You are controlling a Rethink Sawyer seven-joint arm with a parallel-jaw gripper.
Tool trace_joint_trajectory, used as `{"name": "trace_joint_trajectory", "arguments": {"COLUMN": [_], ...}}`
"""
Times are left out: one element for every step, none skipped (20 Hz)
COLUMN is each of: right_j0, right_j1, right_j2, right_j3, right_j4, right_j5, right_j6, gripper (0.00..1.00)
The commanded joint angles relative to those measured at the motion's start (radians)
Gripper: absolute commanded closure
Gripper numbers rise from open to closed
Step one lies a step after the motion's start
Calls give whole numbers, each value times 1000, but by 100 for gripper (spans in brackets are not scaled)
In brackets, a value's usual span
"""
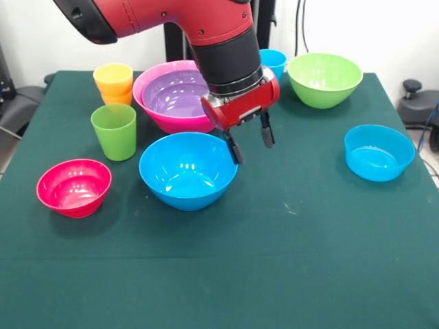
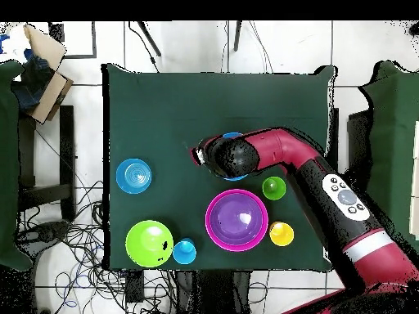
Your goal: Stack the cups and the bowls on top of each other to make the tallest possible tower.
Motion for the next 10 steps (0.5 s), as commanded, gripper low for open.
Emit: {"name": "trace_joint_trajectory", "arguments": {"right_j0": [-7, -9, -11, -11, -13, -14, -4, 5, 18, 30], "right_j1": [45, 43, 43, 41, 40, 38, 15, -8, -40, -71], "right_j2": [-59, -57, -55, -53, -52, -51, -65, -79, -96, -113], "right_j3": [-49, -47, -47, -45, -43, -41, -36, -32, -21, -10], "right_j4": [-77, -76, -75, -75, -75, -77, -95, -114, -130, -147], "right_j5": [-46, -43, -39, -39, -39, -41, -57, -73, -91, -110], "right_j6": [-149, -152, -156, -154, -155, -152, -125, -97, -56, -14], "gripper": [0, 0, 0, 0, 0, 0, 0, 0, 0, 0]}}
